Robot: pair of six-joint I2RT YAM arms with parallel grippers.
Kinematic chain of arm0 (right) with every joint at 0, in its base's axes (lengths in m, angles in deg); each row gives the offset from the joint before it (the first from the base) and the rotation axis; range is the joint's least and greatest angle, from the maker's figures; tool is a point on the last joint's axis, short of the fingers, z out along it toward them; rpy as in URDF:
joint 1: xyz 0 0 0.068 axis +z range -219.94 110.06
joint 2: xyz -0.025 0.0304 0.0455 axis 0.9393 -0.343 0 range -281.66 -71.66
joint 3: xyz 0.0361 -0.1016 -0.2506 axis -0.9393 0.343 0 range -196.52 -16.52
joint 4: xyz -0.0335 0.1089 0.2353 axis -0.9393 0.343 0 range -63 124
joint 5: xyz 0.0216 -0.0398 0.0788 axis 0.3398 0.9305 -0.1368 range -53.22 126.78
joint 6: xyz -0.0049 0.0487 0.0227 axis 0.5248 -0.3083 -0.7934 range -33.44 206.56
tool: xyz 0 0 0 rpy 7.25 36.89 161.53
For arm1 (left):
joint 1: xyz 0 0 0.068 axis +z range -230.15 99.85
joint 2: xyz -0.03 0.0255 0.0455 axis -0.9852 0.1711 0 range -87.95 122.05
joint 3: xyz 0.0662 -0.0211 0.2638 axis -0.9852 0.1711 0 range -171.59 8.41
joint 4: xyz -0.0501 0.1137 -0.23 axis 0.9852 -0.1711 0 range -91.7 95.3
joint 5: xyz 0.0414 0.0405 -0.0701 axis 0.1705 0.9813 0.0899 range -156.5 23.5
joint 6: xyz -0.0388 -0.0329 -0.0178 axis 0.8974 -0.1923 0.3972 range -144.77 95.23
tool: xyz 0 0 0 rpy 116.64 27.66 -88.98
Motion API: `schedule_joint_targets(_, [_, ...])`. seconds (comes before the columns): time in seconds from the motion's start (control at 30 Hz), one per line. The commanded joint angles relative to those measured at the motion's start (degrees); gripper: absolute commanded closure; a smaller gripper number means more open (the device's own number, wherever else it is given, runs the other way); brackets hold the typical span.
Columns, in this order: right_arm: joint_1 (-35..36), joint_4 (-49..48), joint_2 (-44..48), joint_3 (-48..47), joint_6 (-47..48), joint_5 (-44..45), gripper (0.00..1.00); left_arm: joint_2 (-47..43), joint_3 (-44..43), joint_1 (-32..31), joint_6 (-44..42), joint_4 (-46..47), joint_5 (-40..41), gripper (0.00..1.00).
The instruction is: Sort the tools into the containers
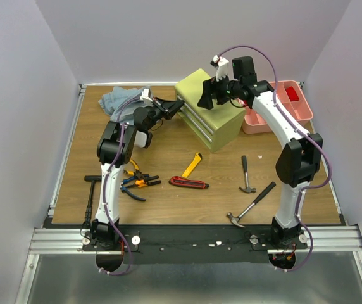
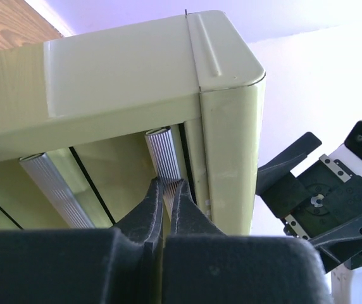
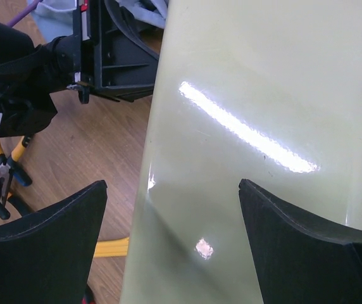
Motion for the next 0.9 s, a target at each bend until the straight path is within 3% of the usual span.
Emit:
schedule_joint_targets(0.0, [0.0, 12.4, -6.4, 4.1, -0.4, 9.3, 0.06, -4.8, 4.3, -0.6, -2.4, 3.4, -2.2, 1.00])
schedule_joint_targets(0.4, [-0.1, 12.1, -8.1, 3.5, 0.6, 10.1, 0.05, -12.9, 13.0, 4.1, -6.7, -3.9, -5.2, 1.00])
schedule_joint_targets(0.43, [-0.1, 12.2, -8.2, 3.5, 0.8, 10.2, 0.05, -12.6, 12.3, 4.0, -6.7, -4.7, -5.3, 0.86])
schedule_joint_targets(0.53, [-0.1, 12.1, -8.2, 3.9, 1.0, 10.4, 0.04, -10.5, 9.7, 3.3, -6.3, -5.7, -5.0, 0.64])
schedule_joint_targets(0.63, [-0.1, 12.4, -7.8, 4.4, 1.3, 10.6, 0.04, -8.1, 7.1, 2.7, -6.0, -6.4, -4.0, 0.55])
schedule_joint_targets(0.87, [-0.3, 12.3, -6.8, 6.1, 1.7, 11.3, 0.04, -4.9, 3.0, 1.5, -5.5, -6.2, -3.4, 0.54])
